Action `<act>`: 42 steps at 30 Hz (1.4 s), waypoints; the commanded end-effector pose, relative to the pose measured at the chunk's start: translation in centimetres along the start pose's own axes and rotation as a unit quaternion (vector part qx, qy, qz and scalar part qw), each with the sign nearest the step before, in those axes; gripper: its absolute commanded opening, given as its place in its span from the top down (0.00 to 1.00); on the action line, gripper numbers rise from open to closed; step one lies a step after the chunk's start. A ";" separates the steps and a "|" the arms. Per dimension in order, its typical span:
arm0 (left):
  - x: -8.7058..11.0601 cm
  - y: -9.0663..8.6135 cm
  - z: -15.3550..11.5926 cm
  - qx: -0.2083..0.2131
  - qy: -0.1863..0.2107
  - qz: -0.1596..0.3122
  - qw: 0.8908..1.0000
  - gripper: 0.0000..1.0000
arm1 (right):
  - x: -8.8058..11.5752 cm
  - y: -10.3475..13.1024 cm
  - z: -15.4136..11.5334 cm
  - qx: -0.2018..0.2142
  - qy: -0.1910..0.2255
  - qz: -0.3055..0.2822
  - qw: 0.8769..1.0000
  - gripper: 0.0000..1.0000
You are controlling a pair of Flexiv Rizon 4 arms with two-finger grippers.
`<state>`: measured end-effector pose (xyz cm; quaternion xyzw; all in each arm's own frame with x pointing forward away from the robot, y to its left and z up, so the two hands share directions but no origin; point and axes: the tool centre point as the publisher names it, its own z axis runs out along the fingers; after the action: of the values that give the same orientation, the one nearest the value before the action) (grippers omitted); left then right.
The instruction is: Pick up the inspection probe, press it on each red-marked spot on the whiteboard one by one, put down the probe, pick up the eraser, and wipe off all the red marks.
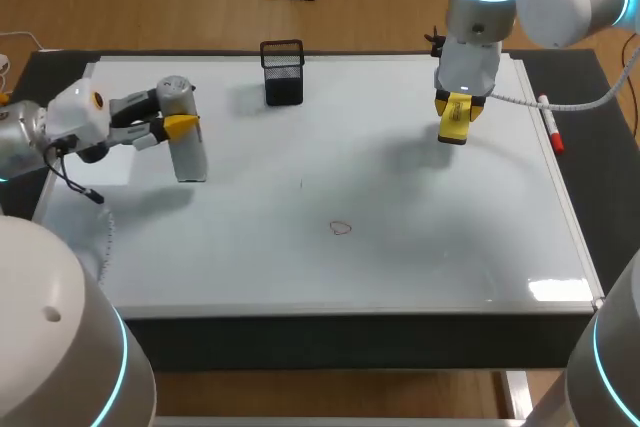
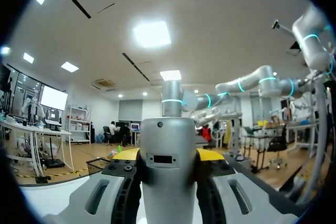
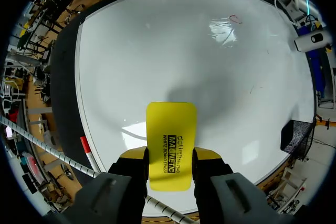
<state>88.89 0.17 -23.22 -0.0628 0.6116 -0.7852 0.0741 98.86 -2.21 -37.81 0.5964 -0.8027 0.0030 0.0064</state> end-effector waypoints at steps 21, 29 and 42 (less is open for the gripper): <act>0.1 -0.2 0.0 -0.001 -0.002 0.000 1.000 1.00 | -1.0 3.7 -0.9 0.031 -0.003 -0.039 0.999 1.00; 0.1 -0.2 0.0 -0.001 -0.002 0.000 1.000 1.00 | -3.2 8.5 -1.5 0.033 -0.028 -0.081 0.996 1.00; 0.1 -0.2 0.0 -0.001 -0.002 0.000 1.000 1.00 | -7.9 16.0 -1.2 0.030 -0.033 -0.139 0.989 1.00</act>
<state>88.80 0.20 -23.15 -0.0633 0.6123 -0.7846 0.0745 86.44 9.05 -36.38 0.7028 -0.7106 -0.0082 -0.0330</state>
